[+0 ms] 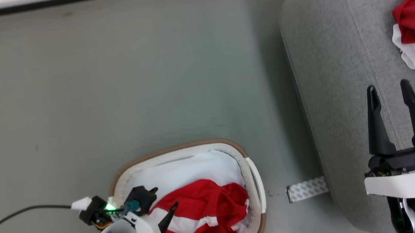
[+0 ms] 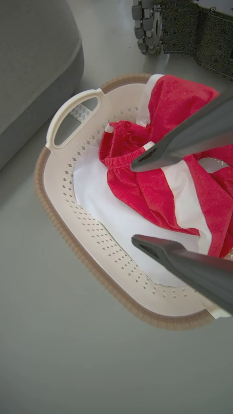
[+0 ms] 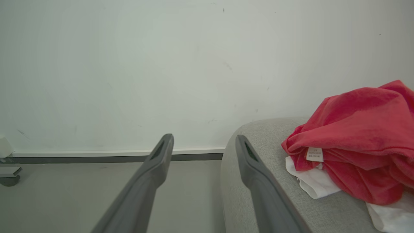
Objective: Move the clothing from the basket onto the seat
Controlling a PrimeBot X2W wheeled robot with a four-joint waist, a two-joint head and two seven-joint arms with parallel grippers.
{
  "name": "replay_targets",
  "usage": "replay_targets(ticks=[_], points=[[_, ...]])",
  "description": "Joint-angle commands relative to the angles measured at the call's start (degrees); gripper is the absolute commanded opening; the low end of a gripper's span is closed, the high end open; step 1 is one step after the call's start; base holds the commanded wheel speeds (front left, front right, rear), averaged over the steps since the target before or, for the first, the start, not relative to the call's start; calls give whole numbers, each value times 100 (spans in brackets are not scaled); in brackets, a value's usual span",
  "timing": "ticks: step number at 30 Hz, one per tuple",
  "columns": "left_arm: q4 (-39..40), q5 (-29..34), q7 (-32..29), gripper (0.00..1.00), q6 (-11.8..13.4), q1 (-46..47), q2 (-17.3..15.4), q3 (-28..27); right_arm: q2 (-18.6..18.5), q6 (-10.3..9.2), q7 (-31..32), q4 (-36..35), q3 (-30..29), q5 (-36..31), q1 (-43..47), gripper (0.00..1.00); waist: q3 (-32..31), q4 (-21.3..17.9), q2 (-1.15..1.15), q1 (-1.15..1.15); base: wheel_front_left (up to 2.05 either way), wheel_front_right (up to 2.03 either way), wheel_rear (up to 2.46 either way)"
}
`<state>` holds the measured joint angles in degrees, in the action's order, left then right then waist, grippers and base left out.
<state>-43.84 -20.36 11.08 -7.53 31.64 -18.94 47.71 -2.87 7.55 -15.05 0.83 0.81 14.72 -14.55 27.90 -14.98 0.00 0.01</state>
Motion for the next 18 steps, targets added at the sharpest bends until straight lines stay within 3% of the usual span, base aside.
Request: replay_targets(ticks=[1, 18], points=[[-189, -25, -87, 100, 9, 203, -63, 241, -5, -13, -18, -99, -9, 100, -127, 100, 385, -231, 0, -1, 0, 0, 0], [-1363, 159, -930, 100, 9, 1330, -294, 1952, 0, -13, -18, -690, -111, 610, -507, 100, 1549, -855, 0, -1, 0, 0, 0]])
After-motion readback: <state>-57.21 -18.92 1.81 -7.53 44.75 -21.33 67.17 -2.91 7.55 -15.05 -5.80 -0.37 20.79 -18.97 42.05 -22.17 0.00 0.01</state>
